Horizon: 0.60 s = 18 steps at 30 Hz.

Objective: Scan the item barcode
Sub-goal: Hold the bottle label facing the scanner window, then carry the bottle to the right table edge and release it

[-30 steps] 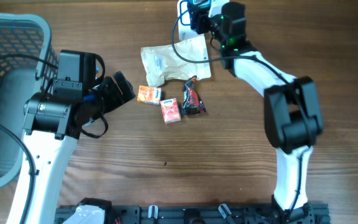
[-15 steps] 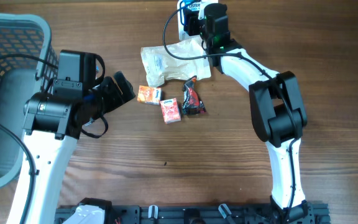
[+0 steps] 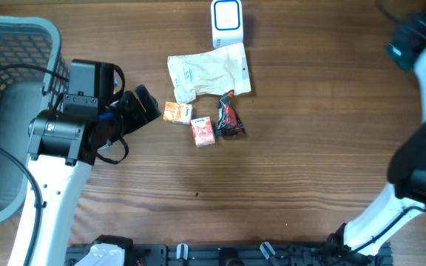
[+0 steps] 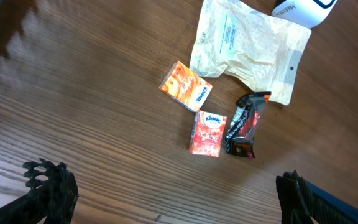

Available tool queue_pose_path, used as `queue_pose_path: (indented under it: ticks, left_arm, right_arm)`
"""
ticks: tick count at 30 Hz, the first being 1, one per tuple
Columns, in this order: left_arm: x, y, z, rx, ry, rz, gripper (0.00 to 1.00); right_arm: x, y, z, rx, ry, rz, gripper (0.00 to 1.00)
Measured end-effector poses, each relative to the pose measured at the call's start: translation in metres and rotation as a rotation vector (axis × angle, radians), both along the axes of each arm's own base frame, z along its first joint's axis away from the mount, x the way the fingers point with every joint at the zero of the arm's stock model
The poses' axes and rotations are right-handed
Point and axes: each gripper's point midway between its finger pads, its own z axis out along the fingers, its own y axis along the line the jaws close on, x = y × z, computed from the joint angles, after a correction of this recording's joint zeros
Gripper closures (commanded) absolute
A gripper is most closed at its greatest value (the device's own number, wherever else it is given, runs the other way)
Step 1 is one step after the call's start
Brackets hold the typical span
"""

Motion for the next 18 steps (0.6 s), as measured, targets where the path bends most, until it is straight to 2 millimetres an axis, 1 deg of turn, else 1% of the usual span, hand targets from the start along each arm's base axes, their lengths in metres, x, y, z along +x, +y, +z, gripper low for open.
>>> queue_pose_path:
  ticks: [1, 2, 3, 4, 5, 7, 8, 10, 11, 12, 13, 15, 16, 18]
  left_arm:
    - [0.000, 0.000, 0.000, 0.000, 0.000, 0.000, 0.00]
    - [0.000, 0.000, 0.000, 0.000, 0.000, 0.000, 0.00]
    - [0.000, 0.000, 0.000, 0.000, 0.000, 0.000, 0.00]
    - [0.000, 0.000, 0.000, 0.000, 0.000, 0.000, 0.00]
    - [0.000, 0.000, 0.000, 0.000, 0.000, 0.000, 0.00]
    - [0.000, 0.000, 0.000, 0.000, 0.000, 0.000, 0.00]
    - [0.000, 0.000, 0.000, 0.000, 0.000, 0.000, 0.00]
    - [0.000, 0.000, 0.000, 0.000, 0.000, 0.000, 0.00]
    - [0.000, 0.000, 0.000, 0.000, 0.000, 0.000, 0.00]
    - [0.000, 0.000, 0.000, 0.000, 0.000, 0.000, 0.00]
    - [0.000, 0.000, 0.000, 0.000, 0.000, 0.000, 0.00]
    - [0.000, 0.000, 0.000, 0.000, 0.000, 0.000, 0.00]
    - [0.000, 0.000, 0.000, 0.000, 0.000, 0.000, 0.00]
    - [0.000, 0.000, 0.000, 0.000, 0.000, 0.000, 0.00]
  right_arm:
    - [-0.021, -0.032, -0.015, 0.028, 0.025, -0.078, 0.48]
    - [-0.042, -0.059, -0.030, 0.050, 0.049, -0.143, 0.45]
    - [-0.052, -0.071, -0.037, 0.060, 0.061, -0.172, 0.44]
    - [-0.066, -0.087, -0.048, 0.079, 0.078, -0.214, 0.43]
    - [-0.085, -0.108, -0.065, 0.101, 0.105, -0.269, 0.43]
    - [-0.099, -0.124, -0.085, 0.124, 0.133, -0.310, 0.41]
    - [-0.113, -0.134, -0.111, 0.153, 0.174, -0.341, 0.40]
    - [-0.129, -0.142, -0.144, 0.192, 0.227, -0.372, 0.37]
    - [-0.132, -0.148, -0.150, 0.192, 0.225, -0.384, 0.32]
    - [-0.134, -0.150, -0.150, 0.195, 0.225, -0.389, 0.30]
    - [-0.136, -0.152, -0.150, 0.194, 0.221, -0.394, 0.25]
    - [-0.136, -0.156, -0.149, 0.181, 0.220, -0.380, 0.10]
    - [-0.136, -0.157, -0.149, 0.172, 0.228, -0.363, 0.05]
    - [-0.137, -0.156, -0.147, 0.159, 0.260, -0.321, 0.05]
